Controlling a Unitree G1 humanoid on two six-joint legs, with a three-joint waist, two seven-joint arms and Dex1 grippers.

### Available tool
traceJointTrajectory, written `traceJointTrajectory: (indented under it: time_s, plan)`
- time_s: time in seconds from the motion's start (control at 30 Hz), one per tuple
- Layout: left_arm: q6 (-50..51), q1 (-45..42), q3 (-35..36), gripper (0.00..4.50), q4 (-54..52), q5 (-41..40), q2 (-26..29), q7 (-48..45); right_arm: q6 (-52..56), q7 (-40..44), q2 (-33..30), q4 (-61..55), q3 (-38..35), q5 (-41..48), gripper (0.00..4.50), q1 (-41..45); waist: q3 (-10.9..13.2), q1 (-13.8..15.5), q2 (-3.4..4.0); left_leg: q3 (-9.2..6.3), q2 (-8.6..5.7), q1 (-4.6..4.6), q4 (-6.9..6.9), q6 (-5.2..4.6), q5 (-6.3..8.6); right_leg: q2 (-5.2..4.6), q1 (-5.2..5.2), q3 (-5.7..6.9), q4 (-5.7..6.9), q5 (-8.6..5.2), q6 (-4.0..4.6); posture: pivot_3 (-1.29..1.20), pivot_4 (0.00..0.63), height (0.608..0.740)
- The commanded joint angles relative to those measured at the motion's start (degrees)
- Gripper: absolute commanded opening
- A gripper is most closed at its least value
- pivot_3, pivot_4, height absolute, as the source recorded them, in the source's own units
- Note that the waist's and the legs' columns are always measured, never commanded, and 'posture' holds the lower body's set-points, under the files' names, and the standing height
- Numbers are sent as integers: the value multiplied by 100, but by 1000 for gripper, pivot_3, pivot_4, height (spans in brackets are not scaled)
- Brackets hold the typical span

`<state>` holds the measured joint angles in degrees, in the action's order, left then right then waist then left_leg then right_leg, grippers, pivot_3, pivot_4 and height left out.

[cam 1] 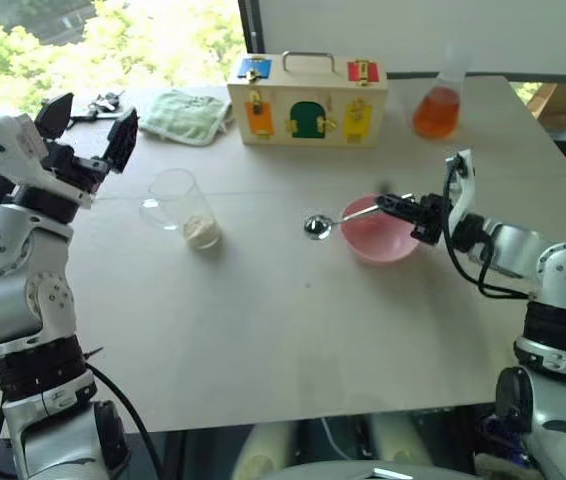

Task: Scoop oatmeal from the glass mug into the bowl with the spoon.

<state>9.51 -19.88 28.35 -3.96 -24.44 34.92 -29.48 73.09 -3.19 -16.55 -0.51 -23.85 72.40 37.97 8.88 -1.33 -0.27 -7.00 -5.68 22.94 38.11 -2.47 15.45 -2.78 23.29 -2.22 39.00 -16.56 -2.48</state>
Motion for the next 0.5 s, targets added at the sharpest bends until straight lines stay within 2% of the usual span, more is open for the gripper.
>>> traceJointTrajectory:
  time_s: [0.03, 0.2, 0.33, 0.5]
  plan:
    - [-383, 290, -60, 4401, -233, 265, -72, 103, -324, -1192, 321, 130, -456, 734, 0, 321, 0, -3, 0, 1, 0, 0, 0, 0, 0, 0, 0, -1, 2, 0, 0, 0, 150, 740]
    - [-846, 891, -339, 4401, -124, 694, -148, 30, -585, -2039, 461, 192, -470, 1450, 0, 511, -1, -20, 1, 6, 0, -2, 2, 0, 0, 0, 2, -6, 14, 0, 0, 0, 150, 740]
    - [-1232, 1079, -595, 4401, 412, 1403, -35, 301, -759, -2262, 360, 119, -276, 1696, 0, 660, -4, -44, 6, 8, 0, -4, 2, 0, -1, 0, 3, -7, 23, 0, 0, 0, 150, 740]
    - [-1502, 1082, -734, 4401, 793, 1649, -25, 430, -843, -2373, 145, 34, -7, 1881, 0, 802, -22, -63, 37, 24, 0, -23, 6, 2, -2, -2, 3, -21, 71, -1, 1, 0, 150, 740]
